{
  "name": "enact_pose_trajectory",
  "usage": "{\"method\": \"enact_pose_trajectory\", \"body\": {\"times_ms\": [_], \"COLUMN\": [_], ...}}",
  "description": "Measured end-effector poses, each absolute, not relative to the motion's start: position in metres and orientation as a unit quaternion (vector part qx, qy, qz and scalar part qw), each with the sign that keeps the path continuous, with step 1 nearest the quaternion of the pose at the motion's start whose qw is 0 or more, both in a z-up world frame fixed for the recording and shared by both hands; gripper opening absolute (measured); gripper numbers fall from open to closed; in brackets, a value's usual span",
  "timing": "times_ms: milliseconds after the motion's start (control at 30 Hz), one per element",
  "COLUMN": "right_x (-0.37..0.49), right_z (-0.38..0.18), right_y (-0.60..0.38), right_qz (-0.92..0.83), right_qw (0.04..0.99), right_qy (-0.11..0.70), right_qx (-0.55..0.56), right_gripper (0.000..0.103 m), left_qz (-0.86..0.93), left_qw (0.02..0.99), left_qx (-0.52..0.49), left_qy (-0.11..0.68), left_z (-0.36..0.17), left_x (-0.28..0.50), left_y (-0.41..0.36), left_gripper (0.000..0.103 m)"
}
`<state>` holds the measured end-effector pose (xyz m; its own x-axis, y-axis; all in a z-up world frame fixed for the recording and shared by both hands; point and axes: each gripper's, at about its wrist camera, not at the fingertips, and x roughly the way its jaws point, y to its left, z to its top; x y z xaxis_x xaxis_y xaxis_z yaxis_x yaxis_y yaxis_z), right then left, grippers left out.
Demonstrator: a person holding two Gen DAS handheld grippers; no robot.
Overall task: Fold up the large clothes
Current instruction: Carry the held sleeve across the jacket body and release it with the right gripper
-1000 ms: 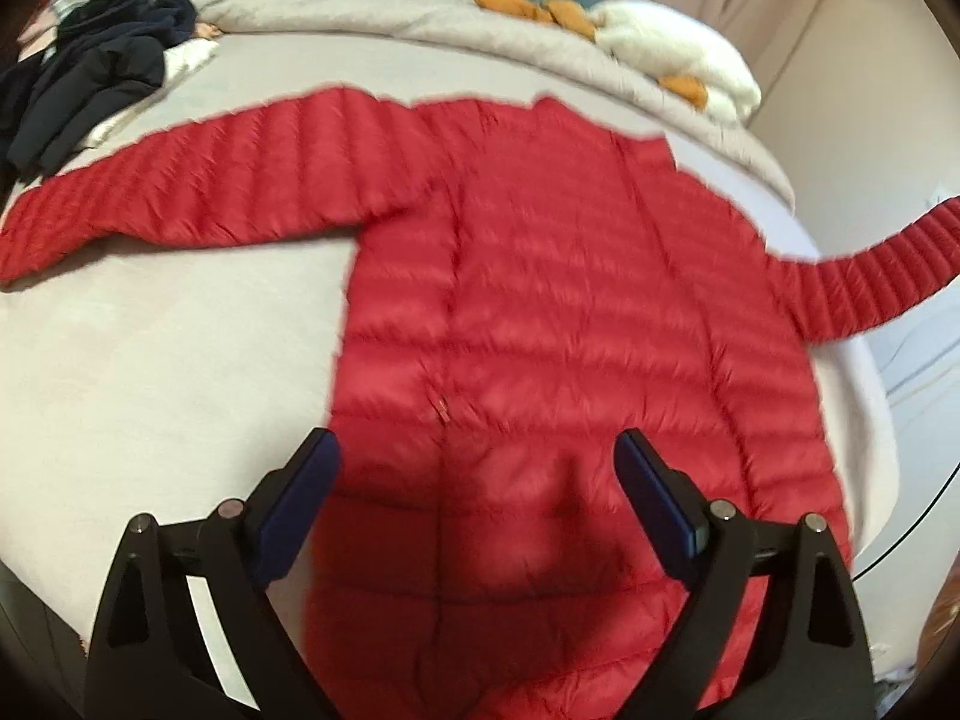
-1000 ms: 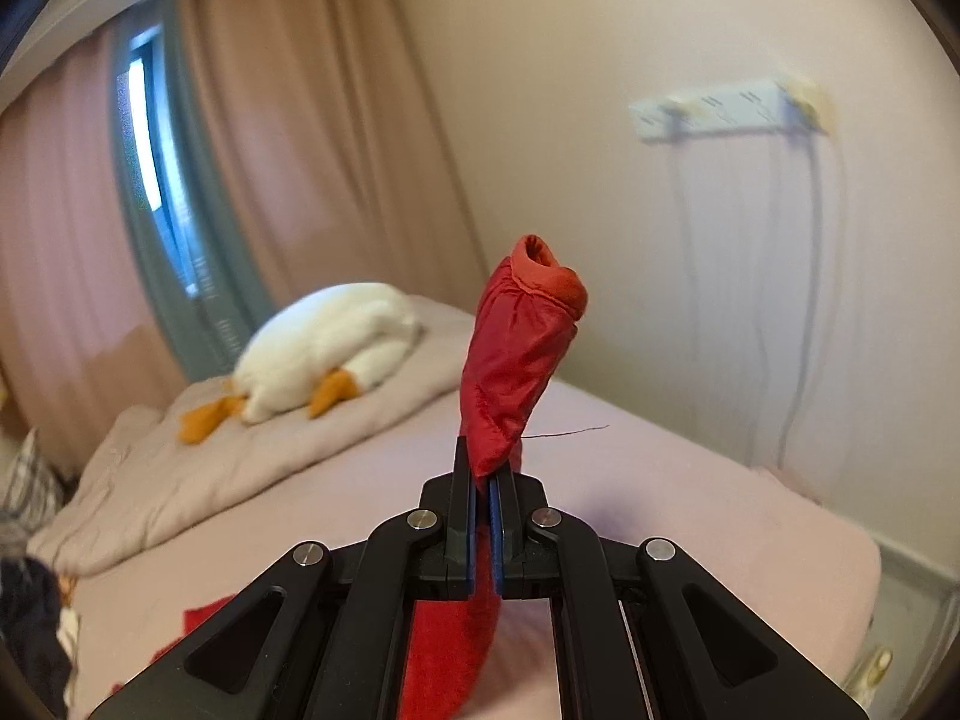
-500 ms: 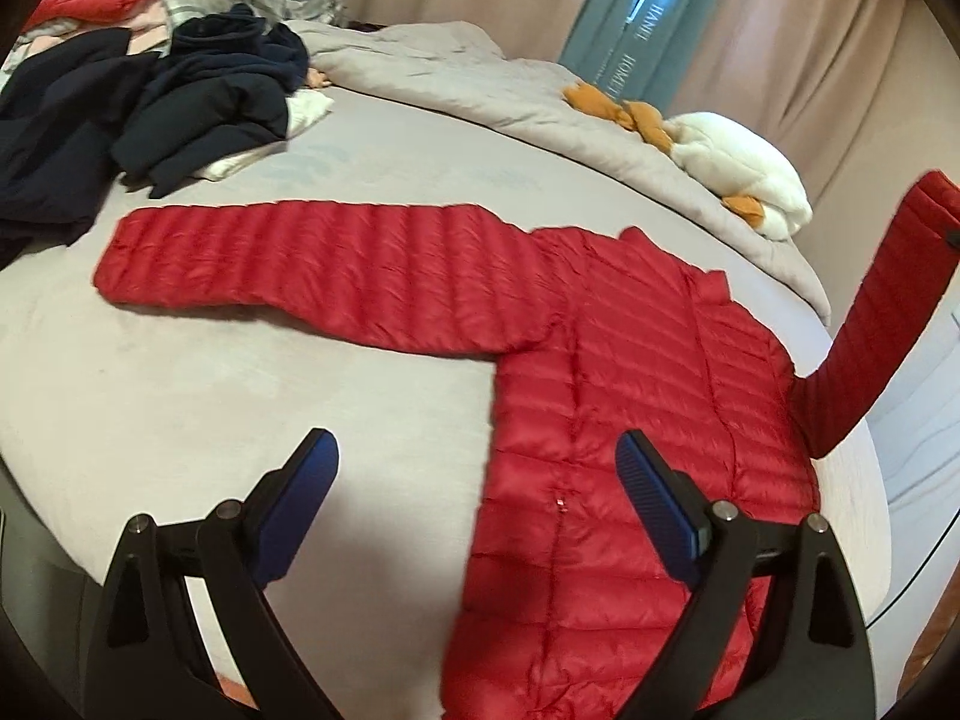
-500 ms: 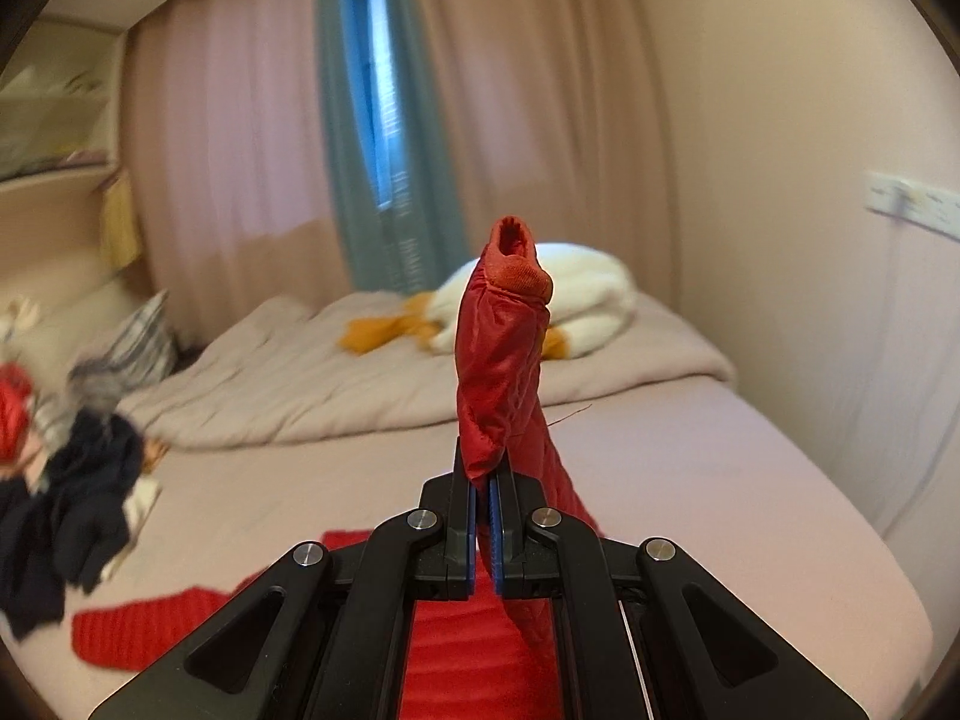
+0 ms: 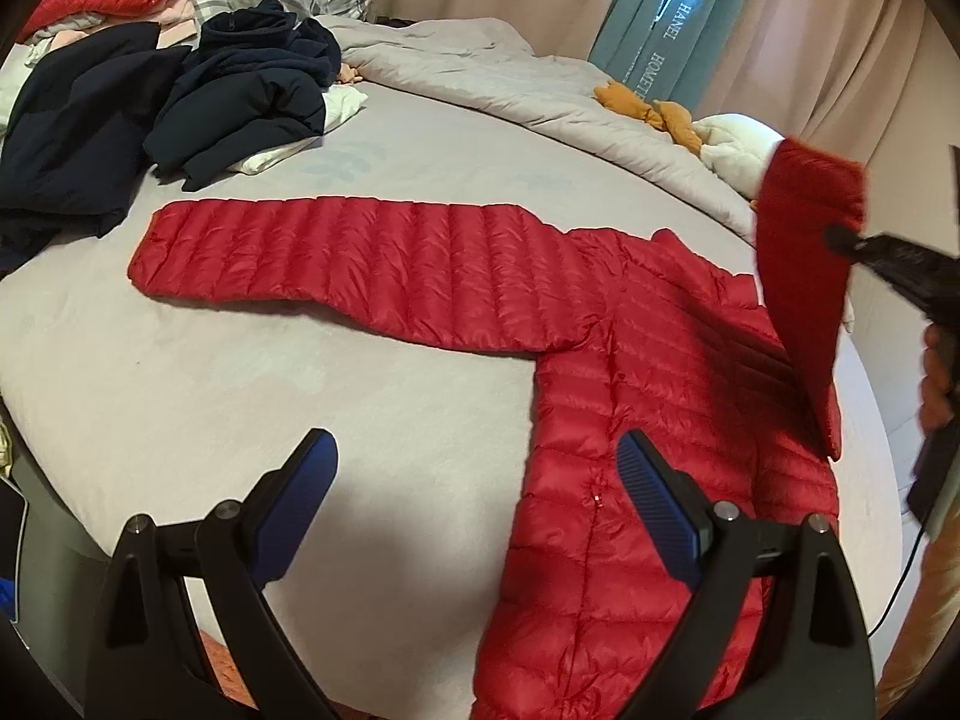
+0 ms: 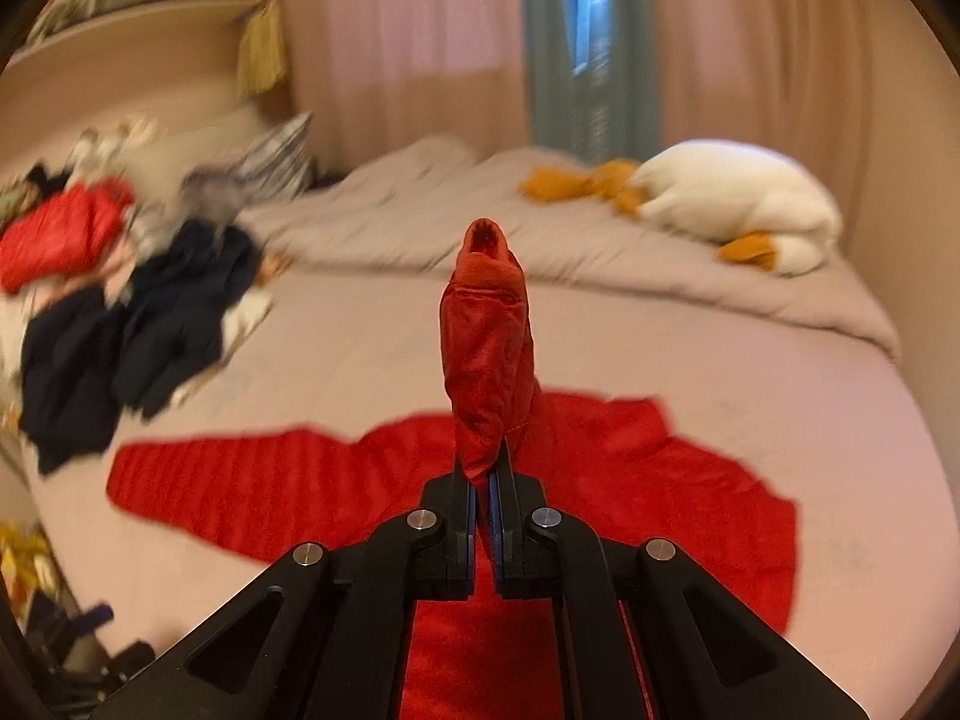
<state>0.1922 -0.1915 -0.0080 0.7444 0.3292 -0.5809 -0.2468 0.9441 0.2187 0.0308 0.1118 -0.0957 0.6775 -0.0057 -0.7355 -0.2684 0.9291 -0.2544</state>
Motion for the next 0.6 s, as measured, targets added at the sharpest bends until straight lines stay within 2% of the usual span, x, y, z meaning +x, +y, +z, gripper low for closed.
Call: {"method": "enact_pose_trajectory", "body": {"times_ms": [333,600], "right_x": [0.218,0.227], "right_z": [-0.083,-0.113], "right_y": [-0.133,-0.109], "right_qz": [0.2,0.199], "right_qw": [0.874,0.85], "right_qy": [0.442,0.487], "right_qx": [0.023,-0.012], "right_gripper": [0.005,0.005], "left_qz": [0.086,0.096], "left_qw": [0.894,0.888], "left_qx": [-0.179,-0.187], "left_qy": [0.402,0.41], "left_z": [-0.099,-0.103], "left_x": [0.024,0.019], "left_y": [0.12,0.128], "left_gripper": [0.096,0.096]}}
